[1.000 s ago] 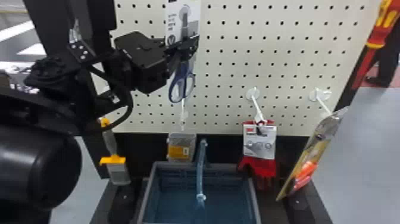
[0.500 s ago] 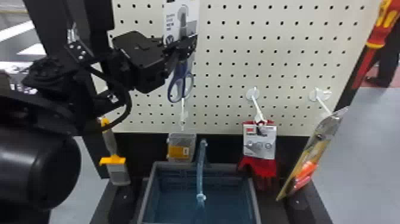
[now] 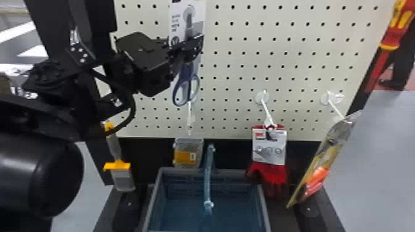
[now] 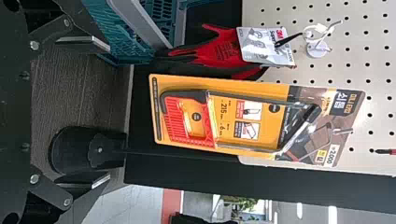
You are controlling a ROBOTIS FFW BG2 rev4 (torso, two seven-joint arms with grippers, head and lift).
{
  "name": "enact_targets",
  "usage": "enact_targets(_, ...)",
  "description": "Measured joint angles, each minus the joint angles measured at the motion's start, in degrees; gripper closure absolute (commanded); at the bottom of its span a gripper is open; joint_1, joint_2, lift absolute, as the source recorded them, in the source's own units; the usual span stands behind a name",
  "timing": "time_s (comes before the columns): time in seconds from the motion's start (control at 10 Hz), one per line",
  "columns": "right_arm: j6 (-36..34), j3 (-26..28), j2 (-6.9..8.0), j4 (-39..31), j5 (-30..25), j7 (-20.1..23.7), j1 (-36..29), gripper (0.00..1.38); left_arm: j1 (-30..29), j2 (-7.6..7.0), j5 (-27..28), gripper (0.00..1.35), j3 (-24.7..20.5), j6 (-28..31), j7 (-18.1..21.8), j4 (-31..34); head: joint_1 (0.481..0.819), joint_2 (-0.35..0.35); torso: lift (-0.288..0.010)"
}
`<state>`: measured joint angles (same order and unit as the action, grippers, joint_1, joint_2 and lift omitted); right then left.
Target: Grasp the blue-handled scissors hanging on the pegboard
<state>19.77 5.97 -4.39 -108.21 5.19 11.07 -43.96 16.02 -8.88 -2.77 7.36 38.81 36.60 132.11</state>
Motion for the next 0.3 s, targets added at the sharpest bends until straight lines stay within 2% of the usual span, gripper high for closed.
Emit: enact_targets(0.3,0.01,0.00,0.00,0.00,0.05,0.00,0.00,0.32,-0.73,0.08,-0.55,1.21,-0.18,-0.89,-0.58,-0.26,0.549,0.000,-0.100)
